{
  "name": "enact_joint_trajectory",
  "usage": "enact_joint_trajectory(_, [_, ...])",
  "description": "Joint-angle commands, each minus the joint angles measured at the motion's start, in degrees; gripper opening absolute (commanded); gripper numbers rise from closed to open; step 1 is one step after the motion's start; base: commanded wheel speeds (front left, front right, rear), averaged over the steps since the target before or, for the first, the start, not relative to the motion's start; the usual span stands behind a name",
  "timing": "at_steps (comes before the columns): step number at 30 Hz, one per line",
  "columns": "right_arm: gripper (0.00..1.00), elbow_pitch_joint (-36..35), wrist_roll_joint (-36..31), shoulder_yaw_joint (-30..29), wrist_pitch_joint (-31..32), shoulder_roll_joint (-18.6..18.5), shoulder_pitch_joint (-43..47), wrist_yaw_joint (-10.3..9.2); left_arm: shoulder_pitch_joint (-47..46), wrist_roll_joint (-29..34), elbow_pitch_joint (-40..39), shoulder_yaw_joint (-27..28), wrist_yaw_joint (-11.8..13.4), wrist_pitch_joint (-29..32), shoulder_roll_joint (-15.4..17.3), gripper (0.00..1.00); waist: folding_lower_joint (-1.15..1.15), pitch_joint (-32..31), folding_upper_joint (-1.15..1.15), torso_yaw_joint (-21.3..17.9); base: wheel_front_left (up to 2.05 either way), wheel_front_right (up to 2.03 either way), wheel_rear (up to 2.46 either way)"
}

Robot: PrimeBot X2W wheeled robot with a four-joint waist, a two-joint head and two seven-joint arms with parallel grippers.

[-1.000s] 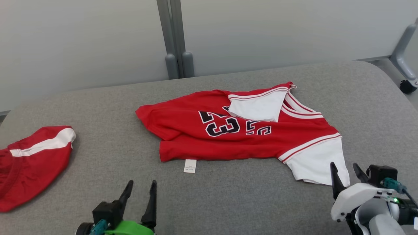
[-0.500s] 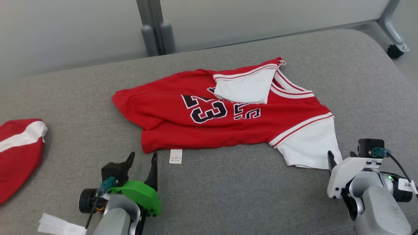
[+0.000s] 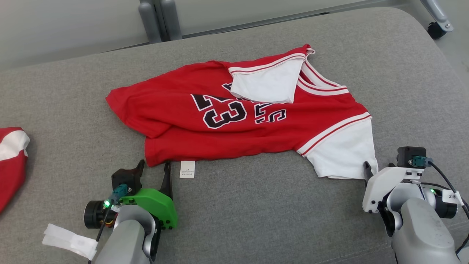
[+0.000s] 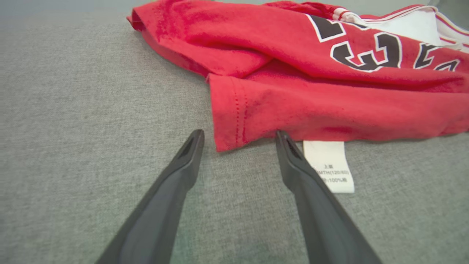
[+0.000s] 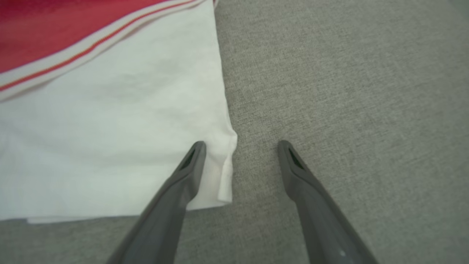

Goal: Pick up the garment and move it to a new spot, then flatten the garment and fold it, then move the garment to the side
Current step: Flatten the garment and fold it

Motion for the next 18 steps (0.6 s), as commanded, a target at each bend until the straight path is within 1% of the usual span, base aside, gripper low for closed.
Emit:
enact_joint_trajectory(1, [1.0,1.41,-0.29,0.23,0.2,0.21,0.24,-0.07,-1.04,-0.38,-0.04,0.3,0.26,-0.03,0.28,1.0,0.0,0.17,0.0,0.08,0.0,0.0,0.0])
enact_joint_trajectory(6, [1.0,4.66,0.52,1.51,1.08,0.43,0.11,-0.04,-1.99,-0.77,1.76,0.16,-0.21,-0.02,0.27,1.0,0.0,0.46,0.0,0.21,0.0,0.0,0.0])
enact_joint_trajectory(7, [1.0,5.19,0.86,1.92,1.2,0.51,0.11,-0.03,-2.18,-0.83,2.35,-0.01,-0.37,-0.02,0.27,0.85,0.0,0.49,0.0,0.23,0.0,0.0,0.0])
enact_joint_trajectory(8, [1.0,5.93,1.47,2.57,1.51,0.65,0.01,-0.01,-2.54,-1.12,3.39,-0.19,-0.7,-0.02,0.28,0.35,0.0,0.52,0.0,0.25,0.0,0.0,0.0])
enact_joint_trajectory(9, [1.0,6.52,2.02,3.02,1.88,0.75,-0.07,0.08,-2.7,-1.56,4.16,-0.29,-0.89,-0.01,0.28,0.19,0.0,0.54,0.0,0.25,0.0,0.0,0.0])
enact_joint_trajectory(10, [0.85,7.15,2.59,3.44,2.12,0.88,-0.14,0.15,-2.82,-1.99,5.32,-0.48,-0.83,0.03,0.26,0.0,0.0,0.56,0.0,0.25,0.0,0.0,0.0])
enact_joint_trajectory(11, [0.69,7.57,2.84,3.69,2.37,0.92,-0.2,0.15,-2.91,-2.46,6.0,-0.64,-0.93,0.03,0.26,0.0,0.0,0.6,0.0,0.26,0.0,0.0,0.0])
enact_joint_trajectory(12, [0.37,7.91,3.09,3.97,2.55,0.92,-0.27,0.15,-3.17,-2.68,6.51,-0.81,-1.09,0.04,0.25,0.0,0.0,0.69,0.0,0.28,0.0,0.0,0.0])
enact_joint_trajectory(14, [0.05,8.42,4.61,4.81,2.63,0.92,-0.54,0.16,-3.75,-2.97,7.07,-1.08,-1.2,0.03,0.25,0.0,0.0,0.86,0.0,0.35,0.0,0.0,0.0])
enact_joint_trajectory(15, [0.0,8.61,5.03,5.13,2.6,0.92,-0.71,0.17,-3.95,-3.25,7.13,-1.19,-1.22,0.03,0.25,0.0,0.0,0.92,0.0,0.36,0.0,0.0,0.0])
enact_joint_trajectory(18, [0.0,8.67,6.44,6.06,2.37,0.62,-1.19,0.06,-4.55,-3.74,7.26,-1.54,-1.38,0.03,0.25,0.0,0.0,1.06,0.0,0.46,0.0,0.0,0.0])
